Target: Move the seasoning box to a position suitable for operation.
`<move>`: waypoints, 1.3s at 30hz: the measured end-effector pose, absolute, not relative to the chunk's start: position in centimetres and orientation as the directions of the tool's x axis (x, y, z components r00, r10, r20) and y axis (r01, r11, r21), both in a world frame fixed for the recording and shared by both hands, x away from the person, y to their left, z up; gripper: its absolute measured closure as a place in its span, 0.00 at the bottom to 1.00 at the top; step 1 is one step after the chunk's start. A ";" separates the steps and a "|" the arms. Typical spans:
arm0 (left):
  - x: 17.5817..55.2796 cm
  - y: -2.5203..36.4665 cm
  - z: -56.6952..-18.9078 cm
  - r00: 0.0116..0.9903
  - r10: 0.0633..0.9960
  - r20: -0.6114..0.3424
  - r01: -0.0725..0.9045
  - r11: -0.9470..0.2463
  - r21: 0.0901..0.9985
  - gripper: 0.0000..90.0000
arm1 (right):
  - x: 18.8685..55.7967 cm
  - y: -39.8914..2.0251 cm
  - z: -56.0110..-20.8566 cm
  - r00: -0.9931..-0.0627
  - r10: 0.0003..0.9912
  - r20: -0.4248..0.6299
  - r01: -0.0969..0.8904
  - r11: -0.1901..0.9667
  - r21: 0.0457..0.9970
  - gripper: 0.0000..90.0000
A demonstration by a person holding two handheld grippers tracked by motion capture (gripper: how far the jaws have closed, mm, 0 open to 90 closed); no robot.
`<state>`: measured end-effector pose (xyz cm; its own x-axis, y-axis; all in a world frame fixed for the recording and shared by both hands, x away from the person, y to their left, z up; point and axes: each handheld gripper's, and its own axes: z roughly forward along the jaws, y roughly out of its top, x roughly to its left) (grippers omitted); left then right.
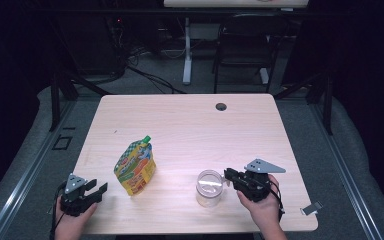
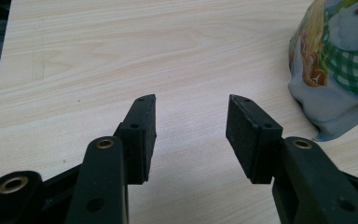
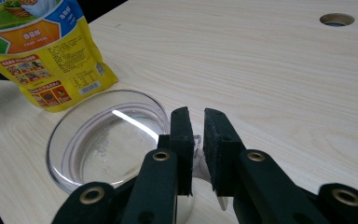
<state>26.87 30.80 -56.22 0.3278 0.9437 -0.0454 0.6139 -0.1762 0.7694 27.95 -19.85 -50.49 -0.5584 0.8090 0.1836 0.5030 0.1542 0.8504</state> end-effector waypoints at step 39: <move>26.9 30.7 -56.3 0.327 0.944 -0.038 0.613 -0.182 0.769 0.59 | 28.1 -20.3 -50.8 -0.555 0.801 0.226 0.510 0.112 0.853 0.93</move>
<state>26.90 30.72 -56.29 0.3271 0.9442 -0.0376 0.6130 -0.1817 0.7689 28.06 -20.33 -50.76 -0.5548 0.8006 0.2262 0.5095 0.1121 0.8531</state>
